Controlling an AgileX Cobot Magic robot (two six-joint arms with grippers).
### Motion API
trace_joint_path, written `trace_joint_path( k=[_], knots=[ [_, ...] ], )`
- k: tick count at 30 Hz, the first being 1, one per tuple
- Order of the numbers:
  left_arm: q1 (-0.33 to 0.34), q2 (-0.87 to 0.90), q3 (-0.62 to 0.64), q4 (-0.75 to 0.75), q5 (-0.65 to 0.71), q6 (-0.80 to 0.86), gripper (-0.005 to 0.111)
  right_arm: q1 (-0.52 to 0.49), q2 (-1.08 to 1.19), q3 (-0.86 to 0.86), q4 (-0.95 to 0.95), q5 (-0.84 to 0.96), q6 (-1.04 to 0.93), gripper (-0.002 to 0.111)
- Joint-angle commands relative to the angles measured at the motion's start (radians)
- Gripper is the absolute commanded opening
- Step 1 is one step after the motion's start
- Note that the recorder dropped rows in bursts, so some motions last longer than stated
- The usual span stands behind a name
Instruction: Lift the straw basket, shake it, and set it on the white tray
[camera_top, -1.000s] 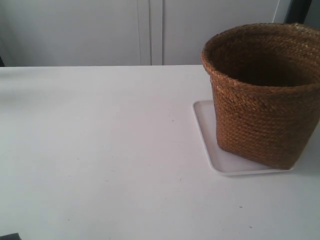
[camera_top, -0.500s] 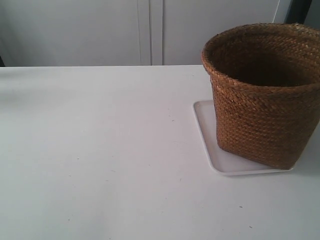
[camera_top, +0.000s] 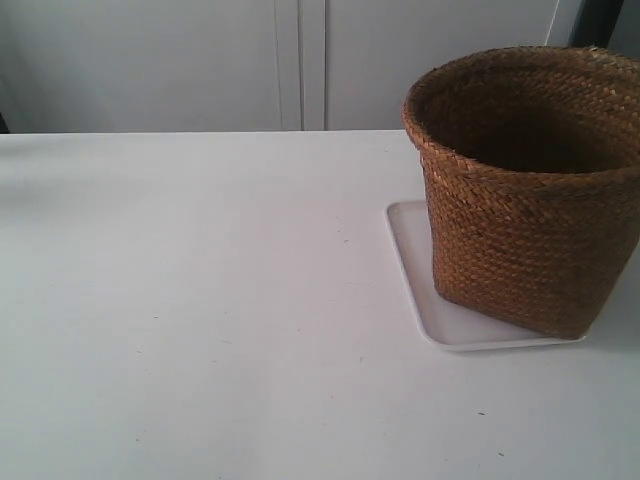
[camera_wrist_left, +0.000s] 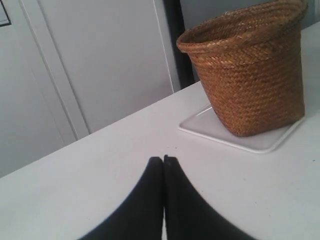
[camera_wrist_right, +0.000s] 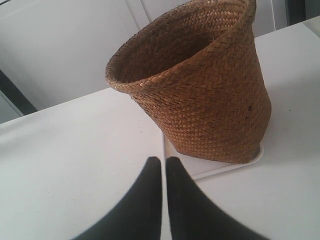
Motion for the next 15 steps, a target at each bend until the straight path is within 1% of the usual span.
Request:
trace_joint_path(
  k=[1, 2, 3, 4, 7, 9, 10, 11, 12, 15],
  knots=[
    [0.003, -0.003, -0.008, -0.043, -0.068, -0.027, 0.0, -0.004, -0.003, 0.004, -0.01, 0.0, -0.008, 0.004],
    [0.003, -0.003, -0.008, -0.01, -0.089, -0.093, 0.0, -0.004, -0.003, 0.004, -0.01, 0.0, -0.008, 0.004],
    [0.003, -0.003, -0.008, 0.061, -0.11, -0.206, 0.0, -0.004, -0.003, 0.004, -0.01, 0.0, -0.008, 0.004],
    [0.003, -0.003, -0.008, 0.169, -0.126, -0.326, 0.0, -0.004, -0.003, 0.004, -0.01, 0.0, -0.008, 0.004],
    [0.003, -0.003, -0.008, 0.625, -0.133, -0.871, 0.0, -0.004, -0.003, 0.004, -0.009, 0.002, -0.008, 0.004],
    [0.003, -0.003, -0.008, 0.989, -0.107, -1.272, 0.0, -0.004, -0.003, 0.004, -0.009, 0.002, -0.008, 0.004],
    [0.003, -0.003, -0.008, 1.104, -0.091, -1.423, 0.0, -0.004, -0.003, 0.004, -0.009, 0.002, -0.008, 0.004],
    [0.003, -0.003, -0.006, 1.192, -0.072, -1.507, 0.0, -0.004, -0.003, 0.004, -0.009, 0.002, -0.008, 0.004],
    [0.003, -0.003, -0.004, 1.219, -0.055, -1.523, 0.0, -0.004, -0.003, 0.004, -0.009, 0.002, -0.008, 0.004],
    [0.003, -0.003, 0.012, 1.2, -0.045, -1.523, 0.0, -0.004, -0.003, 0.004, -0.009, 0.002, -0.008, 0.004]
  ],
)
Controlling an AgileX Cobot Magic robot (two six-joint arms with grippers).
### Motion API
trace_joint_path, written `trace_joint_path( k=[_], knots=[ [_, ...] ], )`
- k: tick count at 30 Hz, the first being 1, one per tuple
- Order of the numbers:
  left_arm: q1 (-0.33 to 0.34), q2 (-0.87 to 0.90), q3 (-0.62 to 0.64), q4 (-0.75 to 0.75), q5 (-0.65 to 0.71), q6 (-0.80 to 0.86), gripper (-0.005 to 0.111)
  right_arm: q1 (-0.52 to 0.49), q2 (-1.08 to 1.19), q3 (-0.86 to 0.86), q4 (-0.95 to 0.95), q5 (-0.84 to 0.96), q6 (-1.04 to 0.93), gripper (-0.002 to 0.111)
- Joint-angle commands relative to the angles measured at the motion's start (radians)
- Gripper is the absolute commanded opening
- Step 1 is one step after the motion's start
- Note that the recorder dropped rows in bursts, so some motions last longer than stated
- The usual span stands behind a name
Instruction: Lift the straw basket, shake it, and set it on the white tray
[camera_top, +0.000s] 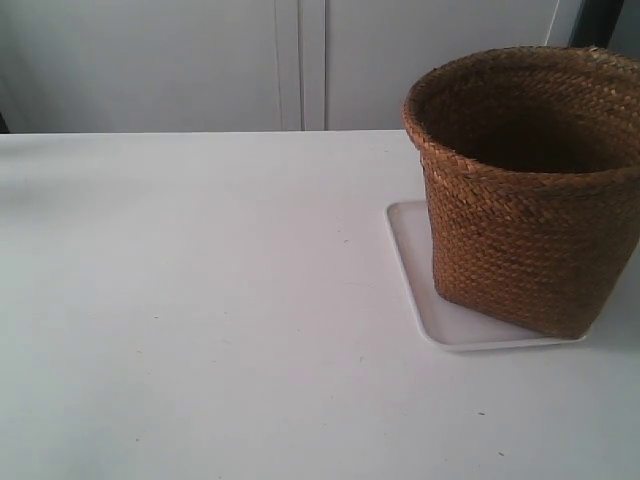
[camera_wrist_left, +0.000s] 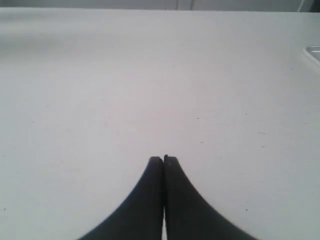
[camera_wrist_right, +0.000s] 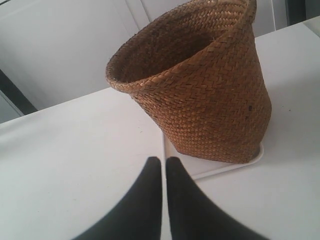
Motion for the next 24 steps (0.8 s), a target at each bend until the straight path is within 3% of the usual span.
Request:
trace_joint_path(
  k=[1, 6, 24],
  knots=[
    [0.003, -0.003, 0.031, 0.075, 0.011, -0.12, 0.0, -0.004, -0.003, 0.004, -0.009, 0.002, -0.008, 0.004],
    [0.003, -0.003, 0.1, 0.077, -0.185, -0.11, 0.0, -0.004, -0.003, 0.004, -0.009, 0.0, -0.008, 0.004],
    [0.003, -0.003, 0.1, 0.117, -0.101, -0.107, 0.0, -0.004, -0.003, 0.004, -0.009, 0.002, -0.008, 0.004]
  ],
)
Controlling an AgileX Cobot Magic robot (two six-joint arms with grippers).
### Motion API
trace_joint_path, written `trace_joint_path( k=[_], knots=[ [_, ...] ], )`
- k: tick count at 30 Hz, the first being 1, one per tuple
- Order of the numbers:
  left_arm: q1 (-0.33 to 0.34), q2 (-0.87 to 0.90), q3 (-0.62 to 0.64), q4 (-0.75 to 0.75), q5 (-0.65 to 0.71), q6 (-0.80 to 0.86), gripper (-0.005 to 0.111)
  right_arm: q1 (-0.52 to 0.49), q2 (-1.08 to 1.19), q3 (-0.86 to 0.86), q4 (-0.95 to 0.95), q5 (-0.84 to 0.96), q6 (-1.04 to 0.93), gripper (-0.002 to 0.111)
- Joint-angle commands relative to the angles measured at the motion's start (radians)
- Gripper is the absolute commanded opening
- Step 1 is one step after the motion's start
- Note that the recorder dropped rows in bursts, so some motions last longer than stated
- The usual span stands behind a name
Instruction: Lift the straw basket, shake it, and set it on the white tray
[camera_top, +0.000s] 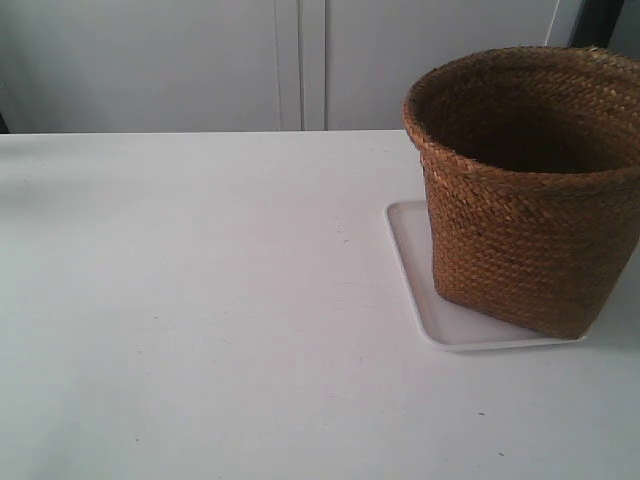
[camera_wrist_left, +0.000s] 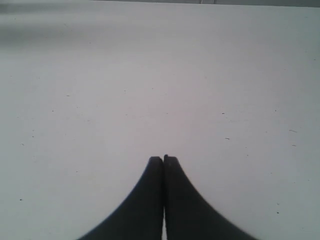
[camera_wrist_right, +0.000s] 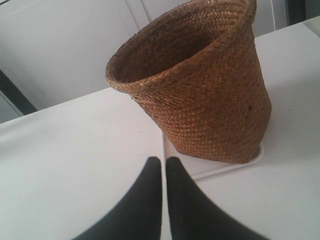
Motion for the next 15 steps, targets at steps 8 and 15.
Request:
trace_joint_path(
  k=[8, 15],
  knots=[
    [0.003, -0.003, 0.005, -0.001, 0.008, -0.006, 0.0, -0.005, -0.003, 0.028, 0.044, -0.233, 0.042, 0.004],
    [0.003, -0.003, 0.005, -0.001, 0.008, -0.006, 0.0, -0.005, -0.003, 0.264, 0.667, -0.683, -0.666, 0.004]
  ],
)
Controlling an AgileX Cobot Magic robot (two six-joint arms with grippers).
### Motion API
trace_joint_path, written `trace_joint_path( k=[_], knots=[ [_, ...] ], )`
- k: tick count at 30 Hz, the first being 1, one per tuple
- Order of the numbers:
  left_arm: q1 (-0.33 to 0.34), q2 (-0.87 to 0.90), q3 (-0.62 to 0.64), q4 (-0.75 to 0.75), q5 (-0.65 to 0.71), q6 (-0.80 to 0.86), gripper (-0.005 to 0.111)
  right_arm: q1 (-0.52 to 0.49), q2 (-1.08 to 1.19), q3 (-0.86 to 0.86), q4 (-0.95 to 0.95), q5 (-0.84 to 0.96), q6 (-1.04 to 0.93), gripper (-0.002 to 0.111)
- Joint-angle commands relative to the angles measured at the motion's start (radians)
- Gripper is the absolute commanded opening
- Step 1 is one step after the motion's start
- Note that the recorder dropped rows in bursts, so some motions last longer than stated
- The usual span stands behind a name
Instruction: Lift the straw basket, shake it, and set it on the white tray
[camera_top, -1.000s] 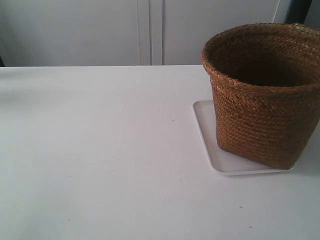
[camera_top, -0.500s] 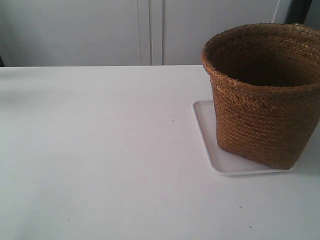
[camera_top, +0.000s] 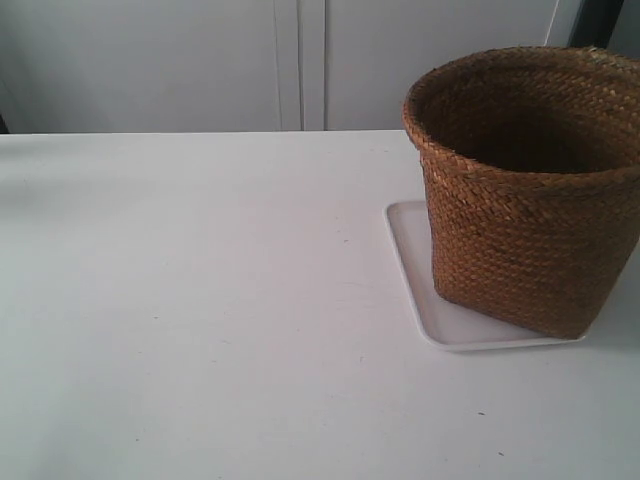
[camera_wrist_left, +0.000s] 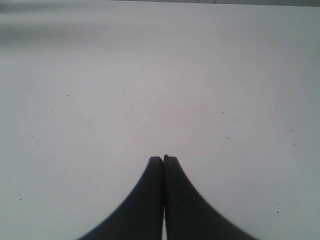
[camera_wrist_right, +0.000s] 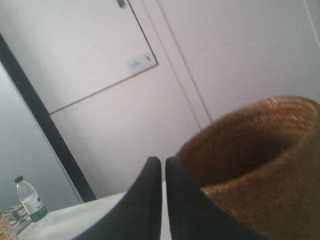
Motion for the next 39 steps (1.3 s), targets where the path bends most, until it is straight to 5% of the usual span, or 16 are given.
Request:
trace_joint_path(
  k=[1, 6, 9, 29, 32, 37, 39],
  knots=[
    [0.003, -0.003, 0.005, -0.002, 0.006, -0.006, 0.0, -0.005, -0.003, 0.17, 0.471, -0.197, -0.571, 0.004],
    [0.003, -0.003, 0.005, -0.002, 0.006, -0.006, 0.0, -0.004, -0.003, 0.344, 1.016, -0.118, -1.353, 0.004],
    [0.003, -0.003, 0.005, -0.002, 0.006, -0.006, 0.0, -0.004, -0.003, 0.421, 1.208, -0.078, -1.582, 0.004],
    [0.003, -0.003, 0.005, -0.002, 0.006, -0.006, 0.0, -0.004, -0.003, 0.438, 1.201, -0.073, -1.553, 0.004],
    [0.003, -0.003, 0.005, -0.002, 0.006, -0.006, 0.0, -0.005, -0.003, 0.426, 0.866, -0.142, -1.248, 0.004],
    [0.003, -0.003, 0.005, -0.002, 0.006, -0.006, 0.0, -0.004, -0.003, 0.394, -0.022, -0.177, -0.126, 0.004],
    [0.003, -0.003, 0.005, -0.002, 0.006, -0.006, 0.0, -0.004, -0.003, 0.388, -0.22, -0.171, 0.123, 0.004]
  ],
)
